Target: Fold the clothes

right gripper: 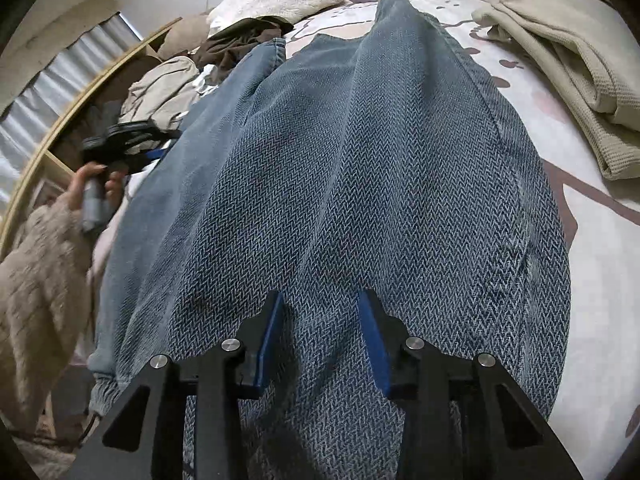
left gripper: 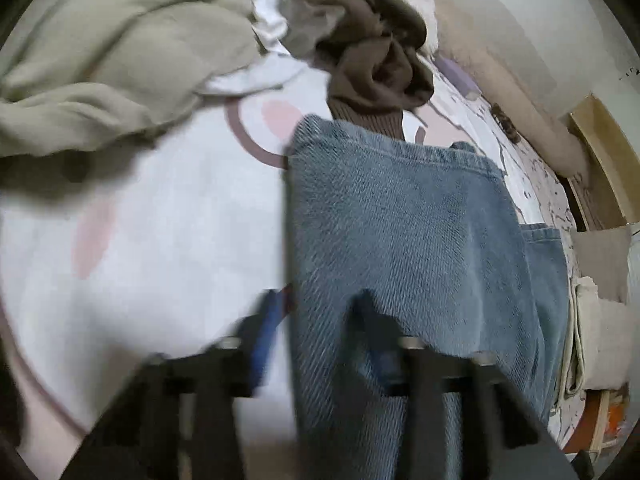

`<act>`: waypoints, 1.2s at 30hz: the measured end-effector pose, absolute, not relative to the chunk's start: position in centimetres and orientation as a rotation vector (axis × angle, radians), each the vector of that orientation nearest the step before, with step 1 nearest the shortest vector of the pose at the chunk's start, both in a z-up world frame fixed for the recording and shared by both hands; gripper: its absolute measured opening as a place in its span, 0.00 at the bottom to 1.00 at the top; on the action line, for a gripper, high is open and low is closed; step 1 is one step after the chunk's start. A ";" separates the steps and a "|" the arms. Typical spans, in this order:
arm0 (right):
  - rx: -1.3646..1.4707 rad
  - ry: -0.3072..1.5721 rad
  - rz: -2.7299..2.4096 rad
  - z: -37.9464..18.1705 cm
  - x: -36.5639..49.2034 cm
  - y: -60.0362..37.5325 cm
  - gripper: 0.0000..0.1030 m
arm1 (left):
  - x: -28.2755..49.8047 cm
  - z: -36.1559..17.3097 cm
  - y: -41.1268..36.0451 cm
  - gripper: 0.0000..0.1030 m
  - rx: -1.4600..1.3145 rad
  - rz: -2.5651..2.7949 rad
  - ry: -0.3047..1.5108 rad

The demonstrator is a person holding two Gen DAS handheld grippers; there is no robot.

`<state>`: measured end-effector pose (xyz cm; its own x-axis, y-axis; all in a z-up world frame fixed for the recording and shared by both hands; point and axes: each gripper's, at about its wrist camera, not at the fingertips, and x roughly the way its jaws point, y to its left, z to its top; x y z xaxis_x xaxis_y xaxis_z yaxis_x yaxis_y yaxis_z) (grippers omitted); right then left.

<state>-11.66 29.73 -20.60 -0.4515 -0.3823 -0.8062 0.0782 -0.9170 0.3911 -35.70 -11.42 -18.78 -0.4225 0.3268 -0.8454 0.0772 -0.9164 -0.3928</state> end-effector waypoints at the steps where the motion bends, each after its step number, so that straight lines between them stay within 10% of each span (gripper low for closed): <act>1: 1.455 -0.438 -2.422 -20.6 -11.5 29.7 0.39 | -35.8 -18.6 -11.2 0.06 -1.581 2.465 -0.554; 6: 1.416 -0.441 -2.419 -20.6 -10.8 29.6 0.39 | -33.9 -13.7 -6.4 0.05 -1.323 2.646 -0.115; 11: 1.379 -0.454 -2.436 -20.5 -10.3 30.2 0.39 | -25.4 -13.3 9.1 0.05 -0.825 2.481 1.112; 14: 1.347 -0.467 -2.449 -20.5 -9.3 30.6 0.39 | -20.5 -18.5 14.0 0.06 -0.674 2.202 1.476; 20: 1.282 -0.471 -2.464 -20.6 -8.0 30.6 0.40 | -16.6 -20.7 15.2 0.24 -0.588 2.108 1.556; 23: 1.249 -0.474 -2.462 -20.6 -7.5 30.5 0.43 | -17.1 -17.9 14.2 0.64 -0.610 2.200 1.434; 36: 1.161 -0.463 -2.428 -20.9 -7.4 31.3 0.60 | -26.2 -16.6 18.9 0.62 -1.000 2.284 1.064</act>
